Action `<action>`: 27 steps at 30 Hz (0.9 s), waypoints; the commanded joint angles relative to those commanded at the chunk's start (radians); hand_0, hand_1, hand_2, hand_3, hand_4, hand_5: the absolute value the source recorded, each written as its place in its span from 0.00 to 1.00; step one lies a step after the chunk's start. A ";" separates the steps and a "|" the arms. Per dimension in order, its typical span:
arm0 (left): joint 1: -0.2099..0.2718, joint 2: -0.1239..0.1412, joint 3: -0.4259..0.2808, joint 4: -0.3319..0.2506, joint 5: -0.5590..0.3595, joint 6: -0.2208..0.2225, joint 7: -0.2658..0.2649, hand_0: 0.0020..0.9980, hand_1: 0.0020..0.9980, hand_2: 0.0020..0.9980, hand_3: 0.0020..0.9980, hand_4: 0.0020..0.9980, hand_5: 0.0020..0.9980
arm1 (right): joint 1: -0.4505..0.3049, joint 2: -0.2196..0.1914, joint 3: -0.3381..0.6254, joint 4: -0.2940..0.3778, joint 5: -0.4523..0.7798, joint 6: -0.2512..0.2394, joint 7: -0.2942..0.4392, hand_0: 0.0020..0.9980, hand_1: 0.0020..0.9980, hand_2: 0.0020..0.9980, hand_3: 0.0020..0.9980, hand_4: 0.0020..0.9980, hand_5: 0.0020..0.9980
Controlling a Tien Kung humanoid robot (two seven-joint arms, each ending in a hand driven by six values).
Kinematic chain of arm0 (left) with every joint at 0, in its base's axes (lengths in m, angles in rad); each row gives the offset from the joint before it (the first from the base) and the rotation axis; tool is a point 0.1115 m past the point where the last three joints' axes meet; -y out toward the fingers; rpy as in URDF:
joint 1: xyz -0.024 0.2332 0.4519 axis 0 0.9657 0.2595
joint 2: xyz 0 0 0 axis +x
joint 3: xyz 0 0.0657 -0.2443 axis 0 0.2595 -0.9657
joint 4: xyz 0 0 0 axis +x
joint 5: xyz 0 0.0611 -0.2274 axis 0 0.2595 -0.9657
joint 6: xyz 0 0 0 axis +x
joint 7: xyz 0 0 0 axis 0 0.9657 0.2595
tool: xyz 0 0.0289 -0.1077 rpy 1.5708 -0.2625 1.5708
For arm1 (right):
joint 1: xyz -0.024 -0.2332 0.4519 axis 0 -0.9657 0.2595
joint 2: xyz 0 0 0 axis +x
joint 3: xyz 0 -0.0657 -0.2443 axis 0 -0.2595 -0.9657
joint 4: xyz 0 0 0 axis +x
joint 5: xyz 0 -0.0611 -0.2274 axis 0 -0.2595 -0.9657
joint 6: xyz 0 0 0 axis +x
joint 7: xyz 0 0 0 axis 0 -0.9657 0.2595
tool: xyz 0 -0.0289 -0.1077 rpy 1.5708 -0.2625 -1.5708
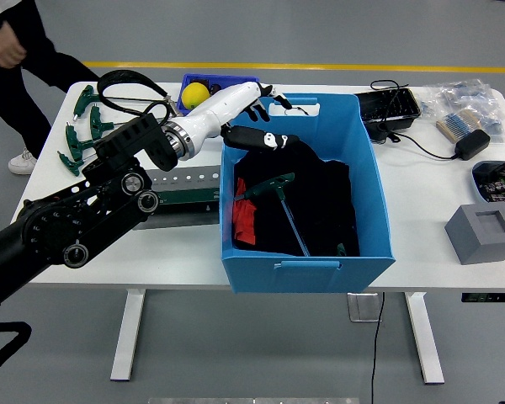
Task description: Lift tool from toolbox,place it in box,lift tool from toolbox,place it in box
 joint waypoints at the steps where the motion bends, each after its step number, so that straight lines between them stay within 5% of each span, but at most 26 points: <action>1: 0.025 -0.001 -0.036 -0.013 -0.008 -0.003 0.005 0.50 0.55 0.71 0.66 0.86 0.56 | 0.000 0.001 -0.002 0.000 0.002 0.000 0.001 0.65 0.63 0.70 0.55 0.78 0.67; 8: 0.284 -0.031 -0.298 -0.118 -0.077 -0.001 0.008 0.47 0.52 0.63 0.64 0.85 0.57 | -0.005 0.005 -0.017 0.003 0.020 -0.003 0.008 0.65 0.63 0.70 0.55 0.78 0.67; 11: 0.409 -0.064 -0.378 -0.161 -0.115 0.038 -0.035 0.46 0.48 0.58 0.61 0.86 0.59 | -0.007 0.008 -0.021 0.004 0.025 -0.004 0.010 0.65 0.62 0.70 0.55 0.78 0.67; 15: 0.574 -0.077 -0.379 -0.165 -0.204 0.102 -0.090 0.46 0.48 0.58 0.61 0.86 0.59 | -0.005 0.013 -0.033 0.005 0.043 -0.006 0.015 0.65 0.62 0.70 0.55 0.78 0.67; 20: 0.761 -0.031 -0.313 -0.161 -0.300 0.133 -0.131 0.45 0.46 0.56 0.61 0.86 0.59 | -0.003 0.015 -0.036 0.009 0.047 -0.008 0.014 0.64 0.63 0.70 0.55 0.78 0.67; 23: 0.783 -0.025 -0.317 -0.162 -0.285 0.138 -0.134 0.45 0.46 0.56 0.60 0.85 0.59 | -0.003 0.015 -0.035 0.010 0.042 -0.008 0.012 0.64 0.63 0.70 0.55 0.78 0.67; 27: 0.752 -0.046 -0.342 -0.179 -0.254 0.140 -0.151 0.45 0.46 0.56 0.60 0.85 0.59 | -0.003 0.017 -0.030 0.012 0.029 -0.008 0.008 0.64 0.63 0.70 0.55 0.78 0.67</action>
